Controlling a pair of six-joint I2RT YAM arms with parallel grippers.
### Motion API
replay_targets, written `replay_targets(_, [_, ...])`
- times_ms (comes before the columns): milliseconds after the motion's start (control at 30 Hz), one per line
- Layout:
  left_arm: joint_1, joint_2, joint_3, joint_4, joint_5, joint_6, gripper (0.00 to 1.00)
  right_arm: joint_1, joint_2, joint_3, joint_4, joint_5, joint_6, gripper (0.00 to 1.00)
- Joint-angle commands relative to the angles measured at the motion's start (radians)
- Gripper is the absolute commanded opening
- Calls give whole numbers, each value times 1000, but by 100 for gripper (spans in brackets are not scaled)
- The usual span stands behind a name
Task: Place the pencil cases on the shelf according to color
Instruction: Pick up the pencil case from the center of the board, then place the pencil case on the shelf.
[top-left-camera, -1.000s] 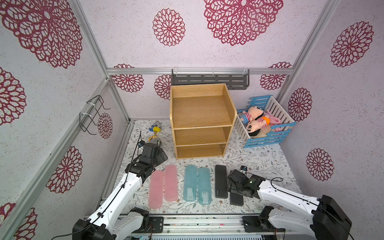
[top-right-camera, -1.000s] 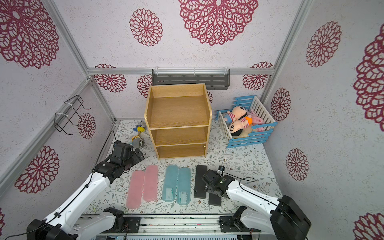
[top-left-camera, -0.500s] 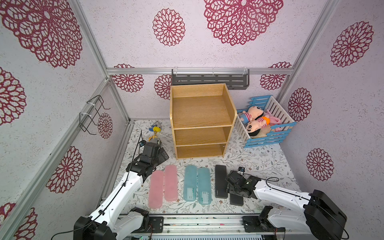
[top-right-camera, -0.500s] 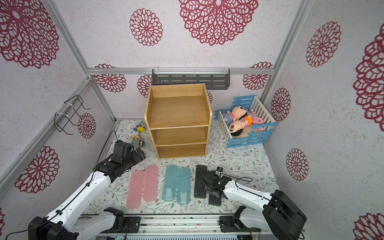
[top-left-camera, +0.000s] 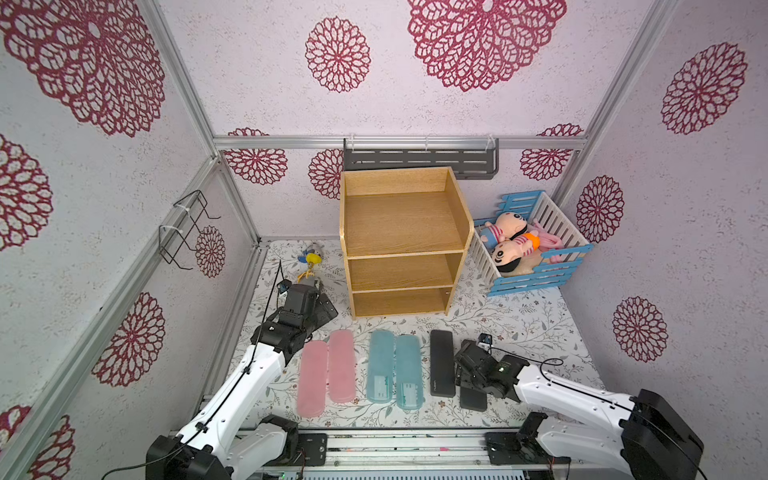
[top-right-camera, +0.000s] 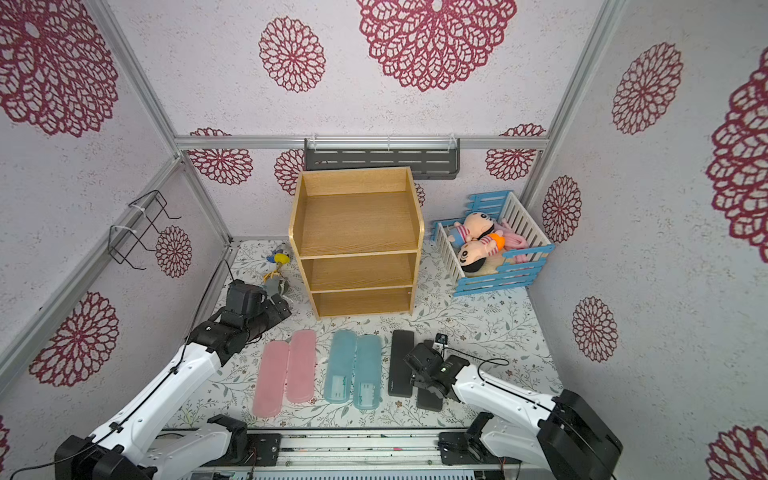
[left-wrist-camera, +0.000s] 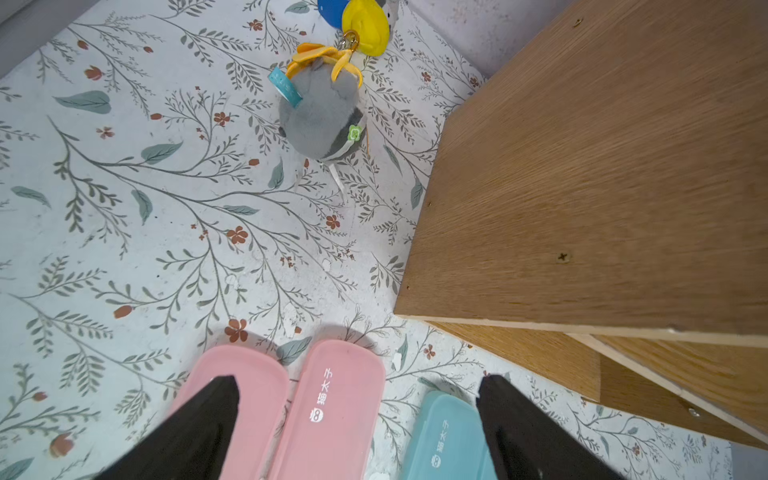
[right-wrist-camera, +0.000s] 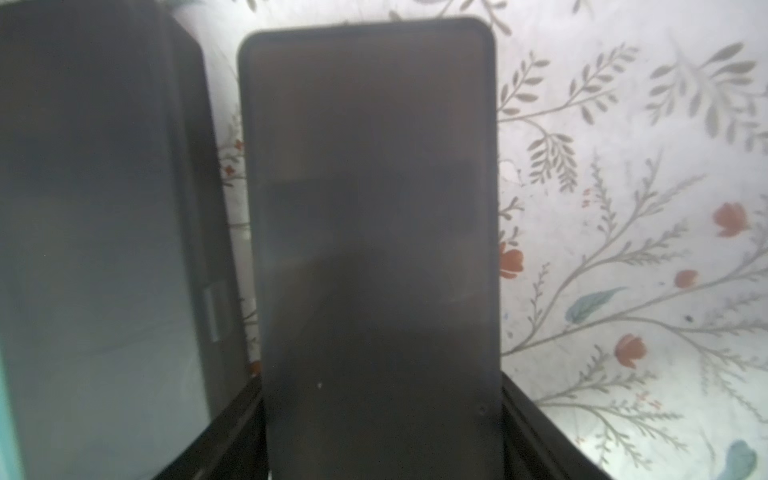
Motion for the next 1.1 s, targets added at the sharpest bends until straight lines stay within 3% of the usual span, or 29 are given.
replay_targets(0, [-8,-21,27,-2,9,-9,97,6,-86,37,-37,50,-6,52])
replay_targets(300, [-16,-25,39,-2,16,-25,97,6,-150,140,-97,45,-66,51])
replay_targets(667, [-23,-58,88,-38,10,-27,97,60,-211,301,4,-68,-234,48])
replay_targets(1067, [-23,-61,233,-87,-18,6,97,170,-90,619,58,-65,-408,47])
